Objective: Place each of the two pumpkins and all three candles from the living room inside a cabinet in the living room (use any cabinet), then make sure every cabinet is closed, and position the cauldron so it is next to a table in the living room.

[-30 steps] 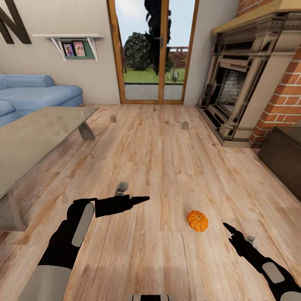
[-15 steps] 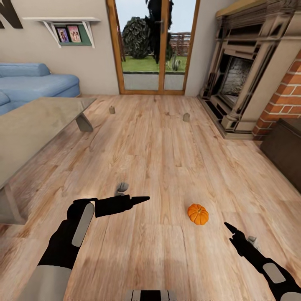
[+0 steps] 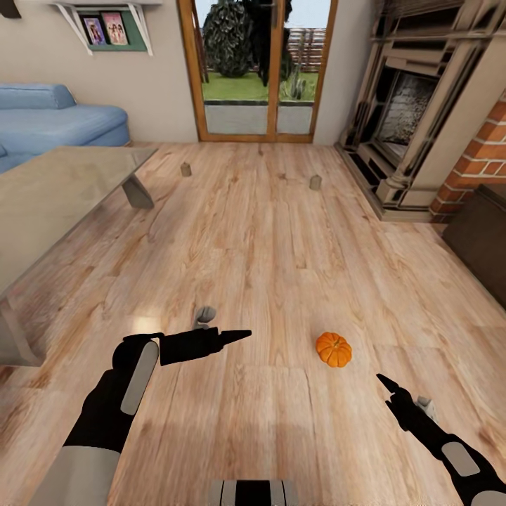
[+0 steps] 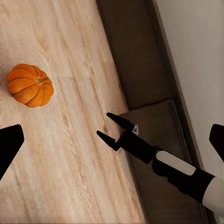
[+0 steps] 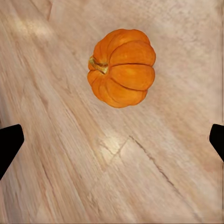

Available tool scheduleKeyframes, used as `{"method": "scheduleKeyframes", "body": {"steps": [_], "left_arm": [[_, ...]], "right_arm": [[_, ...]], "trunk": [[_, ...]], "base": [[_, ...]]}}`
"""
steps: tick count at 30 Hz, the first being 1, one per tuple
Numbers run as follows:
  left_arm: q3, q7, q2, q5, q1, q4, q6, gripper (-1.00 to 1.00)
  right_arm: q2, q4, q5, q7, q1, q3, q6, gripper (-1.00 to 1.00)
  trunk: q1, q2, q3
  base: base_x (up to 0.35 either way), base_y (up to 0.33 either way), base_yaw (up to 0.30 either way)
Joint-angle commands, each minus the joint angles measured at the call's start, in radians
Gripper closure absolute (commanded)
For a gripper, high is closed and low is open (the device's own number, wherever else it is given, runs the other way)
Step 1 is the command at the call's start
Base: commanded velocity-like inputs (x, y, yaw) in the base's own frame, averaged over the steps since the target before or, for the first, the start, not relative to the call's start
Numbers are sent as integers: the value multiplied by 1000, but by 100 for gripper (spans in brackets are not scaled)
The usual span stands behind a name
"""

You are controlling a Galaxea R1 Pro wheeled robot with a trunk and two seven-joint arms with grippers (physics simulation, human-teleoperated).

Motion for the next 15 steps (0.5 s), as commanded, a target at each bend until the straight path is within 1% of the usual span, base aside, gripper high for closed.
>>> {"method": "scheduleKeyframes", "body": {"steps": [1, 15], "left_arm": [[1, -4, 0, -1, 0, 0, 4, -100], [1, -5, 0, -1, -1, 0, 4, -100]], "right_arm": [[0, 0, -6, 2, -1, -5, 9, -100], [1, 2, -6, 0, -1, -2, 10, -100]], "trunk": [[0, -1, -5], [6, -4, -59]], "base": [[0, 0, 0], [0, 0, 0]]}}
